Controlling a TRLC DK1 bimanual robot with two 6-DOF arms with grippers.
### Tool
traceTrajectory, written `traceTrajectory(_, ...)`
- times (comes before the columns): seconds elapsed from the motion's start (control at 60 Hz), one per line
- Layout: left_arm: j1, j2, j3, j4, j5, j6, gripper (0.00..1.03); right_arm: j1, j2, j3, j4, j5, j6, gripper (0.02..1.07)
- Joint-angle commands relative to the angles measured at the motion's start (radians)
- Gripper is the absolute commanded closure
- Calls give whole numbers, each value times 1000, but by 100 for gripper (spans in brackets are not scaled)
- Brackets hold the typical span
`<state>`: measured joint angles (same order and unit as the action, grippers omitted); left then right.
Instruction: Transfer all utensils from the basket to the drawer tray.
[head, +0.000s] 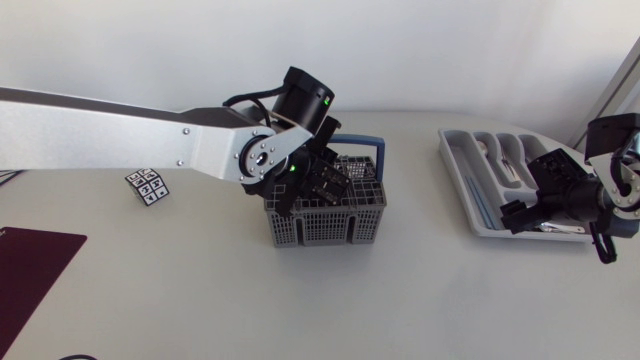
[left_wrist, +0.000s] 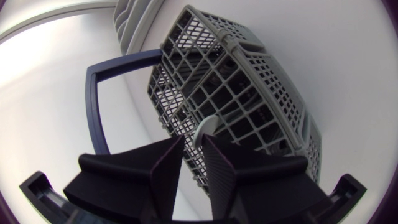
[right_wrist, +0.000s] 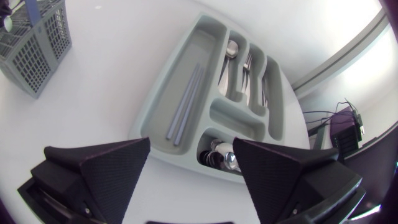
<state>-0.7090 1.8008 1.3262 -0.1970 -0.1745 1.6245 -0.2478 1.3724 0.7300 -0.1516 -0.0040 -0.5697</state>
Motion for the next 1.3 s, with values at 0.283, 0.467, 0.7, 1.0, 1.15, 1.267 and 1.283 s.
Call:
traceTrajectory(0.283,-14,42,48,-59,-17,44,100,-10,-1,-37,18,-11,-6,11)
traceTrajectory(0.467,-18,15,45,-70,-17,43,100,-8,-6,-41,20,-11,-4,11)
traceTrajectory(0.7,-26,-37,38,-79,-17,41,100,-8,-29,-50,17,-11,-6,11)
traceTrajectory(1.0,-37,-107,13,-105,-17,48,100,-8,-56,-58,7,-11,-7,11)
traceTrajectory(1.15,-38,-136,-10,-113,-20,58,100,-8,-65,-63,1,-11,-7,11)
traceTrajectory(1.267,-41,-150,-32,-111,-33,64,100,-8,-70,-70,3,-11,-7,11)
traceTrajectory(1.283,-43,-156,-36,-111,-34,64,100,-8,-72,-72,3,-13,-7,11)
